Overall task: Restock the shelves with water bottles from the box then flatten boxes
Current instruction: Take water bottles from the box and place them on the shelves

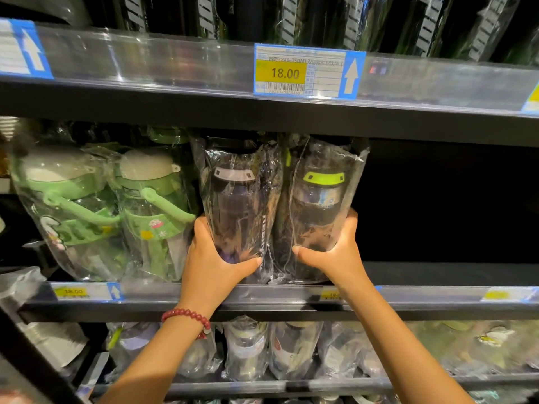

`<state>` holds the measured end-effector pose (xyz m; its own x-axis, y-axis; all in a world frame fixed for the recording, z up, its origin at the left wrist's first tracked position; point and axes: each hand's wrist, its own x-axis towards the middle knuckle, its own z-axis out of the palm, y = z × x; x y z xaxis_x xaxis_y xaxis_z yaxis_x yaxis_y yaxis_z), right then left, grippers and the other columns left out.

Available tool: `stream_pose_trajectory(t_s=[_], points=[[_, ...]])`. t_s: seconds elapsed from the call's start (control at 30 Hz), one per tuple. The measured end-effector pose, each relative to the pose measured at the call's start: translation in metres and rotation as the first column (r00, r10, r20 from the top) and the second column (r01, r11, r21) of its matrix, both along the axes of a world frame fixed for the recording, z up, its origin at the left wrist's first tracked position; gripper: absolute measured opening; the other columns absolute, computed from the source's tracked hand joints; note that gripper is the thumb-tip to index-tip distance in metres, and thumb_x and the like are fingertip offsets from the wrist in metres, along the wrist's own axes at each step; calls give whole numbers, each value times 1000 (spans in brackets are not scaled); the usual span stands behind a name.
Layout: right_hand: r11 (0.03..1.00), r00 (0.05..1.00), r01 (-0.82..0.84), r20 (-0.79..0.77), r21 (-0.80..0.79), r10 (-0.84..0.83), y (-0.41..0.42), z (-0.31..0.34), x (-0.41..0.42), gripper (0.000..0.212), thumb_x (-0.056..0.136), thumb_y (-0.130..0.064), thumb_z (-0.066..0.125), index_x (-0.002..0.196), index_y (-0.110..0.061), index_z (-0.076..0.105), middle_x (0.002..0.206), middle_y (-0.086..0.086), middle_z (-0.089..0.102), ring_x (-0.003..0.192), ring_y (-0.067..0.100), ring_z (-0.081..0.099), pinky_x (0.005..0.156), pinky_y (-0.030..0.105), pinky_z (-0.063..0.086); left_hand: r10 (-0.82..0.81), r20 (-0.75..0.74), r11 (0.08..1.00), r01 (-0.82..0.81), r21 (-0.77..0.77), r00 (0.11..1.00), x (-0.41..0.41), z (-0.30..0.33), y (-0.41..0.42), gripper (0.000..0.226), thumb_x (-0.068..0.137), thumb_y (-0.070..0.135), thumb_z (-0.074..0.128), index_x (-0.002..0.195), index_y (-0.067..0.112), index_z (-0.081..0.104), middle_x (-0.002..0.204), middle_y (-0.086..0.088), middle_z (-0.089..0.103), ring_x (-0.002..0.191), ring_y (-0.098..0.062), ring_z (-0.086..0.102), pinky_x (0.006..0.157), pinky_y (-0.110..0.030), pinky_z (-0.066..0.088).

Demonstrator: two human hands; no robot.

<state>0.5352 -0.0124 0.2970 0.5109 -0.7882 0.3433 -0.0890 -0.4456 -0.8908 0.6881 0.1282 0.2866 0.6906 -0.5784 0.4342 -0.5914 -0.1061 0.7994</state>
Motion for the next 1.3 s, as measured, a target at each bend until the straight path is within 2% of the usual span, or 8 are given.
stream_pose_trajectory(t_s=[0.1,0.27,0.43,0.5,0.63,0.8,1.1,1.3], points=[[1000,1000,-5,-5,20,5,-6,-5,4,81,59,-26,88,117,-31,30,99,11,64,96,15,64,86,28,50,7,8,1000,-7,-5,1000,-1,0,0,93,55,29,90,126,20,31,121,5,45,118,-20,48,89,-24,36],[1000,997,4,-82,-5,-5,2,-4,2,77,69,-21,84,119,-22,26,103,-27,40,89,-15,47,75,5,42,8,13,1000,-8,18,1000,0,-2,0,98,54,33,90,130,18,30,129,0,47,120,-21,48,92,-26,38],[1000,986,-20,-163,-11,18,0,-1,-3,82,70,-25,84,126,-19,25,102,-31,32,97,0,42,66,-4,37,7,9,999,-7,45,1000,2,-4,1,106,53,38,89,136,17,27,135,-4,46,123,-22,46,99,-36,42],[999,983,20,-182,-44,-28,0,0,-3,79,68,-27,85,122,-20,28,99,-30,34,92,1,46,63,-4,37,10,6,998,-10,55,1000,1,-4,1,110,53,40,89,139,16,25,138,-4,45,125,-22,45,101,-38,42],[994,983,70,-166,-81,-83,3,-2,-2,72,66,-27,86,111,-22,31,95,-27,40,80,-15,45,63,-2,38,15,-8,999,-14,53,1000,2,-4,-1,108,53,40,89,138,17,27,136,-4,46,124,-22,47,101,-39,43],[994,984,86,-149,-62,-94,6,-2,1,75,64,-30,87,117,-18,35,96,-26,46,88,-1,52,69,8,40,19,-25,999,-18,35,1000,3,-7,-2,108,56,35,89,142,15,26,139,-3,45,126,-21,46,103,-35,40],[999,987,21,-155,-45,-27,10,0,-4,74,68,-29,85,117,-22,31,100,-27,43,84,-23,45,67,-4,38,-13,-28,996,15,86,1000,4,-4,2,113,56,41,88,144,16,23,142,-3,42,128,-19,43,105,-34,37],[999,991,14,-131,-51,-21,11,7,-14,82,68,-31,85,128,-16,31,107,-25,43,95,-6,49,73,0,40,-17,27,988,13,153,999,-3,6,11,117,60,41,85,149,16,14,151,-3,30,135,-20,34,107,-31,31]])
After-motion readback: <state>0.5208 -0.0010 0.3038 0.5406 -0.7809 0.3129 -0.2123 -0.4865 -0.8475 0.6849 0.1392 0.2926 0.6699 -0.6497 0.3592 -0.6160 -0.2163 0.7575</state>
